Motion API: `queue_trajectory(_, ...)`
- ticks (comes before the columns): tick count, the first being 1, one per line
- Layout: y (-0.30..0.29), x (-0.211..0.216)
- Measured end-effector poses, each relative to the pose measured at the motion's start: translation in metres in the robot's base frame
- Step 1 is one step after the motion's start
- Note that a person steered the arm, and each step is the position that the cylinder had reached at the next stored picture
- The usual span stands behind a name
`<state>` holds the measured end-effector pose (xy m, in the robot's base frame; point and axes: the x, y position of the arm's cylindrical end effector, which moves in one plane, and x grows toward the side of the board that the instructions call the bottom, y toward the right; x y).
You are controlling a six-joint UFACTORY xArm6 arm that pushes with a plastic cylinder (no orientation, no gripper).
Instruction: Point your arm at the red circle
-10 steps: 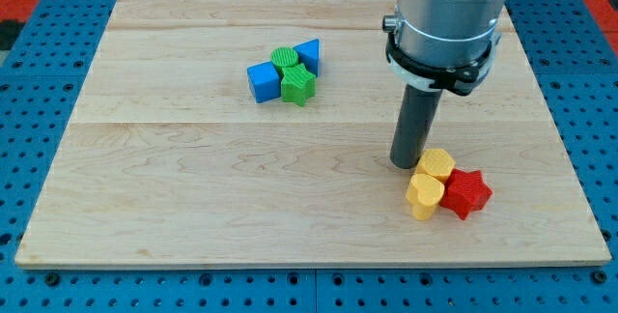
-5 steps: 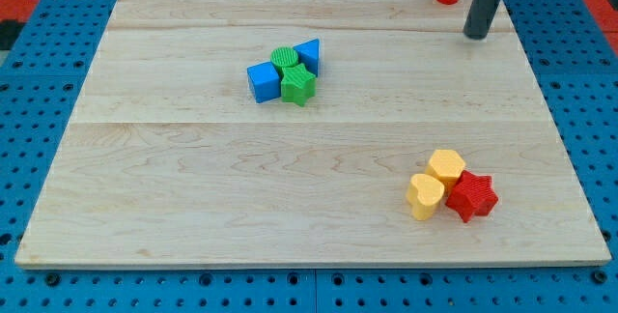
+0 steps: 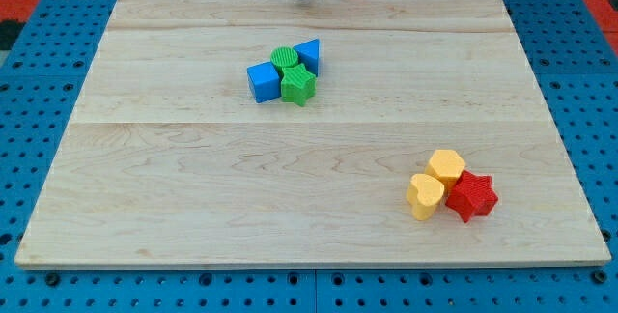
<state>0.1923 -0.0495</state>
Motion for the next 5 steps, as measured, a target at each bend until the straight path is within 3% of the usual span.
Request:
queue_trajectory(3, 0.005, 0.000)
queue_trajectory(5, 0.130, 0.001)
